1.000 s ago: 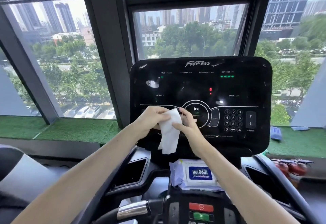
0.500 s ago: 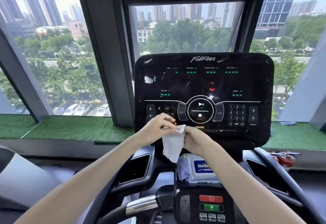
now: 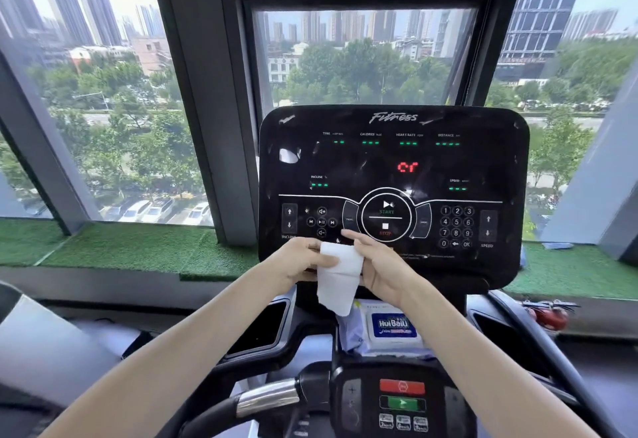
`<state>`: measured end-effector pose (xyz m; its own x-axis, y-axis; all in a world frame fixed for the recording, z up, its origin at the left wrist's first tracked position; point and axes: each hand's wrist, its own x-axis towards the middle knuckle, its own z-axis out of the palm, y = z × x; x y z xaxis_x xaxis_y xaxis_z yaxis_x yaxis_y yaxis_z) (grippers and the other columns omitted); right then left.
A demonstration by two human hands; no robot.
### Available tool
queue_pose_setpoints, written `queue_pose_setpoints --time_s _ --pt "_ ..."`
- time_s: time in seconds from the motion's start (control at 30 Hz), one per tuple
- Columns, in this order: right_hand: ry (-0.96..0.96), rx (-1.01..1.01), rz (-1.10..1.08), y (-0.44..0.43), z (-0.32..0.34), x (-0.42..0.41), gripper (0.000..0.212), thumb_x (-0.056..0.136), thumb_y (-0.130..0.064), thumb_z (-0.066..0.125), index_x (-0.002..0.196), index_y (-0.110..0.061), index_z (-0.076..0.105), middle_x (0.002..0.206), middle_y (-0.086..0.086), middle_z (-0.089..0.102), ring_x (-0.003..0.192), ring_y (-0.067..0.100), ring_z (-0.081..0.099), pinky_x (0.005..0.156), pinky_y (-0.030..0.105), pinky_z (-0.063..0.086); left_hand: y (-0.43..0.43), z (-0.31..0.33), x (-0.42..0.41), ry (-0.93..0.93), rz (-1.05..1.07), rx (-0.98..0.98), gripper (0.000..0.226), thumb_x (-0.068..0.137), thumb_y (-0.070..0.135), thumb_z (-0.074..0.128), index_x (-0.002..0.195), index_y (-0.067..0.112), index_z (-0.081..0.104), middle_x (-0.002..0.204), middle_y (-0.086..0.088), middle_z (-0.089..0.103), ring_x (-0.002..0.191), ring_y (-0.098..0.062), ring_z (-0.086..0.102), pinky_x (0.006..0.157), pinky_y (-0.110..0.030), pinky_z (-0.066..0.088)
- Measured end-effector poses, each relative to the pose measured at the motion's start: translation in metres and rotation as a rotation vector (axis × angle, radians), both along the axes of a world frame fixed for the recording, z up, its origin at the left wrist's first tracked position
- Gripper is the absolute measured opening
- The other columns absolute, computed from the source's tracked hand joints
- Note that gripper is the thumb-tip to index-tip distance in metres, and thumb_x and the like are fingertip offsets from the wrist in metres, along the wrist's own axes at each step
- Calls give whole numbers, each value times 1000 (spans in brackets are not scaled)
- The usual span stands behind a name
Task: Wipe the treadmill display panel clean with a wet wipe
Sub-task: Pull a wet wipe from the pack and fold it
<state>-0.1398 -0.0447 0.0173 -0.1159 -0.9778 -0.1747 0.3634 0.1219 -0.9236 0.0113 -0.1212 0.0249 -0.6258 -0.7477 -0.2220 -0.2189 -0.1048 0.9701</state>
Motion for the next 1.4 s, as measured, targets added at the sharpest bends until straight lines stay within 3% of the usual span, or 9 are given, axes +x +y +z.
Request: queue_pose_setpoints --time_s 0.13,0.23,0.4,0.5,0.67,1.0,1.13,1.23,1.4 --pt "52 35 22 6 -5 -5 32 95 -19 52 124 -6 53 114 14 64 92 23 65 77 36 56 -3 -1 -7 83 166 10 17 81 5 69 77 14 55 83 -4 64 76 -16 62 63 -30 50" --pt "148 80 50 8 -9 -7 30 89 -6 58 119 -2 57 109 15 68 93 24 66 80 40 56 1 3 -8 87 97 72 11 85 8 66 93 12 59 91 -6 67 80 -19 64 67 -36 55" --pt "118 80 -1 6 -7 -15 26 89 -1 57 114 -4 60 105 14 69 92 25 66 74 39 57 5 -2 -7 75 -22 125 42 79 -1 69 117 14 57 108 -9 68 96 -22 65 78 -38 54" --pt "71 61 37 7 -7 -20 25 88 2 55 111 -5 61 103 14 69 87 25 66 68 37 57 6 -3 -10 144 44 91 32 81 -7 63 108 10 64 101 -9 67 90 -19 65 77 -37 54" --pt "-11 16 49 9 -6 -31 25 85 11 51 101 -1 67 91 14 69 73 20 66 55 27 54 10 -4 -8 175 11 104 34 84 -12 54 67 11 72 84 -6 72 82 -19 66 70 -33 56" --pt "-62 75 57 5 -7 -49 24 92 -8 52 115 -6 60 102 15 68 86 23 66 70 33 58 14 -2 -26 22 73 -226 30 84 -17 49 80 1 74 94 -13 70 85 -17 68 69 -24 54" --pt "174 -8 2 4 -7 -56 44 77 12 63 116 -9 59 95 11 70 82 17 66 63 26 53 17 7 -34 68 159 -97 35 84 -11 38 94 1 70 97 -12 69 84 -21 67 69 -34 56" --pt "278 -40 -44 0 -5 -61 41 77 11 63 112 -9 62 94 12 71 82 19 66 70 31 54 20 6 -39 124 153 26 22 90 6 58 112 9 59 93 -7 65 83 -20 64 71 -38 57" --pt "250 -7 4 -3 -5 -68 26 78 10 65 97 -8 64 91 10 69 82 20 66 72 33 55 27 -9 -52 82 282 -97 22 80 -7 65 100 2 62 91 -12 61 83 -20 63 65 -29 55"
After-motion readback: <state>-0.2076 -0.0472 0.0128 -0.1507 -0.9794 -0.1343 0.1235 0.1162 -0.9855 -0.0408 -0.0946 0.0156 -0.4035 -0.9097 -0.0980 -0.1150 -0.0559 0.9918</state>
